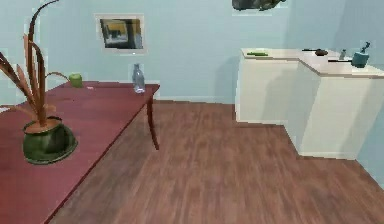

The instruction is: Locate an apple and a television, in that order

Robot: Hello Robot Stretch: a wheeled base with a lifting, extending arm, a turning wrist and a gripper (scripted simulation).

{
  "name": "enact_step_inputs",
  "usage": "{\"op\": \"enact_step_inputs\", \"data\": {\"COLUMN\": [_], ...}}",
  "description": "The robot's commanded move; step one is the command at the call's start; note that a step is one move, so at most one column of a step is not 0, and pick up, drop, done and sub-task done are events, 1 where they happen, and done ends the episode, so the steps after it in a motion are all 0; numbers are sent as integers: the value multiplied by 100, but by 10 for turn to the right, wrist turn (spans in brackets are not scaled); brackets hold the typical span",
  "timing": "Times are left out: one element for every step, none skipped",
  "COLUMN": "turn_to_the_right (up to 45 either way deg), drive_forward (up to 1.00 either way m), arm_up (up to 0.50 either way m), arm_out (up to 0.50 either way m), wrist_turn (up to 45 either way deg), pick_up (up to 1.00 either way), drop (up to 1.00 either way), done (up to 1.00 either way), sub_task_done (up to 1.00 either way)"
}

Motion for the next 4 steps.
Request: {"op": "enact_step_inputs", "data": {"turn_to_the_right": [0,0,30,0], "drive_forward": [100,95,0,30], "arm_up": [0,0,0,0], "arm_out": [0,0,0,0], "wrist_turn": [0,0,0,0], "pick_up": [0,0,0,0], "drop": [0,0,0,0], "done": [0,0,0,0], "sub_task_done": [0,0,0,0]}}
